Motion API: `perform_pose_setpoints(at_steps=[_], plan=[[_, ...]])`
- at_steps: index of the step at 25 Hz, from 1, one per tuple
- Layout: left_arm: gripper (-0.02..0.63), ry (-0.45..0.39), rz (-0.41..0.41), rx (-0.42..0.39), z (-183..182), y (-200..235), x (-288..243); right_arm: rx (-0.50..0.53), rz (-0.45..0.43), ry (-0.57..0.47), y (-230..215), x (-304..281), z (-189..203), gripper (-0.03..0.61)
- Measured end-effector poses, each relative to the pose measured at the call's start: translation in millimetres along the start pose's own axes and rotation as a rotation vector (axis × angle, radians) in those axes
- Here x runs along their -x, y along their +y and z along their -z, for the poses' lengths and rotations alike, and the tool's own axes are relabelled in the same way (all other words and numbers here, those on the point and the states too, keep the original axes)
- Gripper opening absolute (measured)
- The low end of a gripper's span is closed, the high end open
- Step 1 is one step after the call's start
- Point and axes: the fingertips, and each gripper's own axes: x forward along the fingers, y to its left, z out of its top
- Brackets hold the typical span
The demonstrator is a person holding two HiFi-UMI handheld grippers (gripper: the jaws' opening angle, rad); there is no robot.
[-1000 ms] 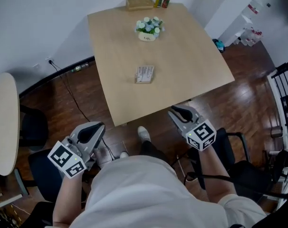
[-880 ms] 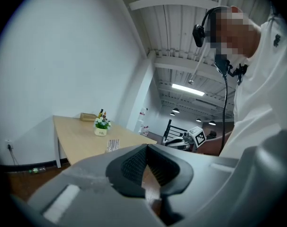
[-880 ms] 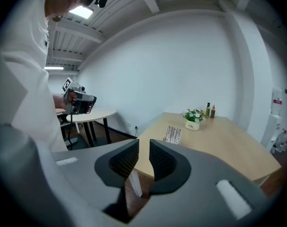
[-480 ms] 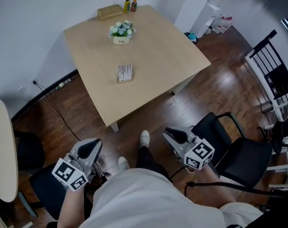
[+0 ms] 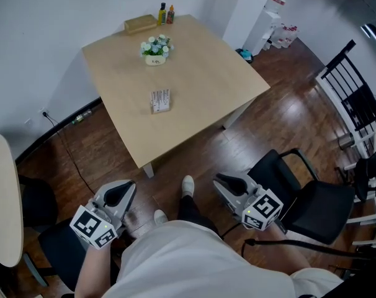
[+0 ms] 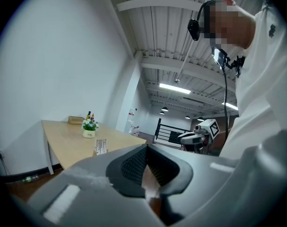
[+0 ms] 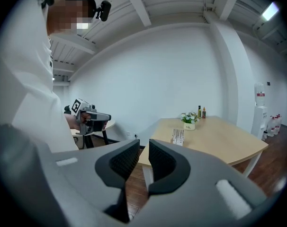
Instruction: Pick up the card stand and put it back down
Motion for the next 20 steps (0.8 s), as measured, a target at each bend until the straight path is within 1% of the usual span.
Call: perform_pose_setpoints(at_steps=[3, 10, 14, 20], plan=[[-0.007, 0.000, -0.013, 0.006, 3, 1, 4, 0.006, 0.000, -0.002, 0, -2, 0, 0.064], [-0.007, 0.002, -0.042, 0.020, 6, 5, 14, 0.025, -0.034, 0.001, 8, -13, -4, 0.061], [-0.007, -0.001, -0.042, 0.021, 6, 5, 16, 0.047, -0.041, 0.011, 11, -16, -6, 0.061], [-0.007, 0.001, -0.028, 0.026, 8, 5, 13, 0.034, -0.042, 0.004, 12, -16, -7, 0.060]])
